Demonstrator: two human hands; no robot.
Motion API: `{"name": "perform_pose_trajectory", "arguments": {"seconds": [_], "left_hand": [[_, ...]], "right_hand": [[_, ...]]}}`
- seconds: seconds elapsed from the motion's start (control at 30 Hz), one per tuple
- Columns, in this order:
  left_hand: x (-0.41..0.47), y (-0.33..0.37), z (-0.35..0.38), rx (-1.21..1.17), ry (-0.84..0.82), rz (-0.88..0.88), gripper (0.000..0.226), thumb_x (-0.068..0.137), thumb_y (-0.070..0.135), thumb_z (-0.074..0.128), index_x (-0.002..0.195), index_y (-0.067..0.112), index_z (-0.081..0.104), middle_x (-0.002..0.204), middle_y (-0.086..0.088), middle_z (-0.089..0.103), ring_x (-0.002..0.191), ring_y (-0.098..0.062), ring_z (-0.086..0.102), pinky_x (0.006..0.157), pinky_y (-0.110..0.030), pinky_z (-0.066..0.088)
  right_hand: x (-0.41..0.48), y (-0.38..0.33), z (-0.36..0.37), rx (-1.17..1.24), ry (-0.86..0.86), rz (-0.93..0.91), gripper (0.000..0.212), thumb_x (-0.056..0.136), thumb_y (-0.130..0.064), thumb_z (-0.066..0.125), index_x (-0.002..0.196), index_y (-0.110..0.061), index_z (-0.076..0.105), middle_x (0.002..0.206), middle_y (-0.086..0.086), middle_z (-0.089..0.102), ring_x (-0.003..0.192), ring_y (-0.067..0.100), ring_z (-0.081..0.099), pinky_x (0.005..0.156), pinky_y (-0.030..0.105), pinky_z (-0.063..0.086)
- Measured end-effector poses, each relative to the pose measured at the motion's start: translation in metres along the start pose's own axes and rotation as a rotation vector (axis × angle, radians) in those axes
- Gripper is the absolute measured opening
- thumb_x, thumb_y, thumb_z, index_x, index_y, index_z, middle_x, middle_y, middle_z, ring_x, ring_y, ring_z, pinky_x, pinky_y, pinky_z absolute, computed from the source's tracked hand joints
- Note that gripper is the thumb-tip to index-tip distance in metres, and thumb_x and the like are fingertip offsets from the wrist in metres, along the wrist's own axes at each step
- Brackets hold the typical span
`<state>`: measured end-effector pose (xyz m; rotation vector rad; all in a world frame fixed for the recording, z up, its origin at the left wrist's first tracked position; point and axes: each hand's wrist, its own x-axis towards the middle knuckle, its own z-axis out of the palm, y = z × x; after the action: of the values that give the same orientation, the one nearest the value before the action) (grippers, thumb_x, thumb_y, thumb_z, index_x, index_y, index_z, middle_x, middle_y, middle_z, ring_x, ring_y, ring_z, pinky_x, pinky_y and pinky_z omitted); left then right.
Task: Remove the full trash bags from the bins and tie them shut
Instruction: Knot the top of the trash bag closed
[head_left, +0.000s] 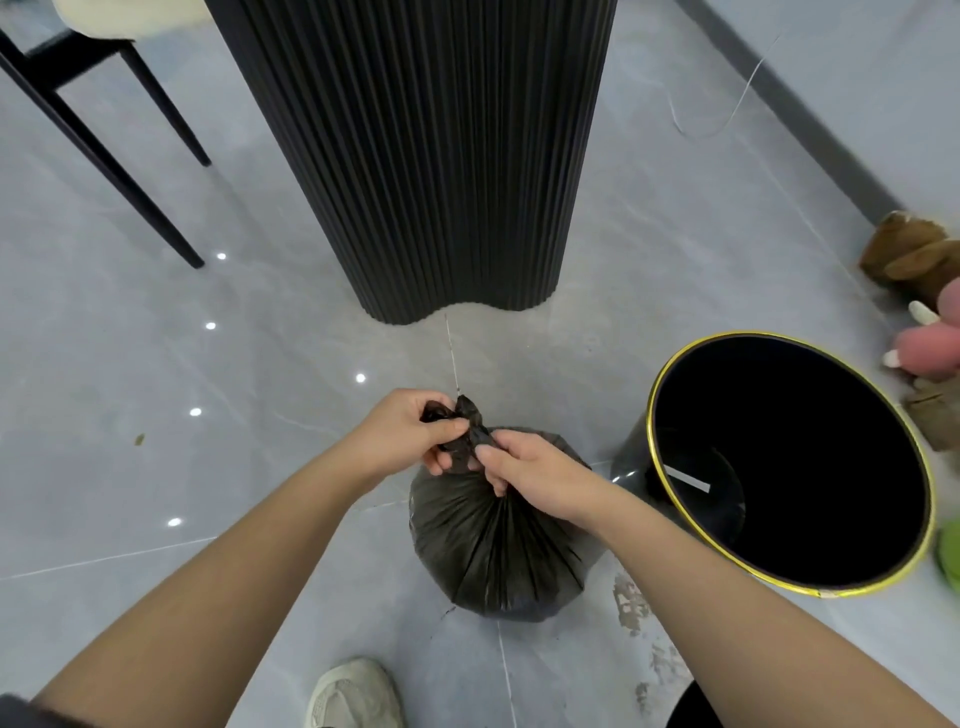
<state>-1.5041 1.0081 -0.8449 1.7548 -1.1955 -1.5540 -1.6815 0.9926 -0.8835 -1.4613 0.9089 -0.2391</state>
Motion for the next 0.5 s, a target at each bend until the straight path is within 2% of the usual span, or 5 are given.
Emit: {"name": "perform_pose_trajectory", "arguments": {"seconds": [0.07,0.17,0.33,0.4,0.5], "left_hand": [[0.001,-0.001,-0.006,-0.012,0.02,0.004,0.013,0.089,0.007,0.062,0.076,0.008,0.063,0.053,-0.003,0.059,0.049,-0.017,0.057,0.052,-0.027,0.051],[0.001,0.0,-0.012,-0.036,0.037,0.022,0.01,0.088,0.007,0.063,0.079,0.005,0.064,0.053,-0.003,0.058,0.049,-0.018,0.057,0.052,-0.027,0.051],[0.0,-0.003,-0.008,-0.235,0.106,0.014,0.01,0.093,0.006,0.055,0.084,0.004,0.06,0.063,-0.01,0.059,0.05,-0.013,0.059,0.051,-0.023,0.052],[0.002,-0.004,-0.007,-0.256,0.178,0.031,0.01,0.096,0.013,0.051,0.101,0.007,0.058,0.081,-0.01,0.064,0.064,-0.015,0.065,0.062,-0.028,0.057],[0.005,-0.012,-0.006,-0.075,0.258,0.126,0.031,0.098,0.024,0.046,0.129,0.021,0.041,0.11,0.002,0.06,0.097,-0.012,0.063,0.083,-0.031,0.053]], "right_hand": [[0.0,0.007,-0.004,-0.272,-0.009,0.0,0.02,0.097,-0.032,0.046,0.079,-0.025,0.053,0.071,-0.01,0.056,0.074,0.009,0.054,0.088,0.033,0.04],[0.002,0.008,0.003,-0.55,0.023,0.024,0.029,0.098,-0.035,0.037,0.083,-0.016,0.052,0.08,-0.007,0.058,0.092,0.012,0.054,0.108,0.041,0.015],[0.008,0.001,0.015,-0.677,0.122,-0.04,0.029,0.1,-0.03,0.029,0.077,-0.019,0.04,0.072,-0.002,0.052,0.078,0.022,0.05,0.099,0.041,0.027],[0.011,-0.002,0.014,-0.591,0.142,-0.007,0.031,0.101,-0.029,0.028,0.073,-0.02,0.04,0.072,0.0,0.053,0.079,0.027,0.052,0.093,0.038,0.03],[0.015,-0.003,0.007,-0.431,0.183,0.093,0.035,0.101,-0.029,0.03,0.067,-0.023,0.037,0.077,0.003,0.053,0.086,0.032,0.053,0.083,0.039,0.036]]}}
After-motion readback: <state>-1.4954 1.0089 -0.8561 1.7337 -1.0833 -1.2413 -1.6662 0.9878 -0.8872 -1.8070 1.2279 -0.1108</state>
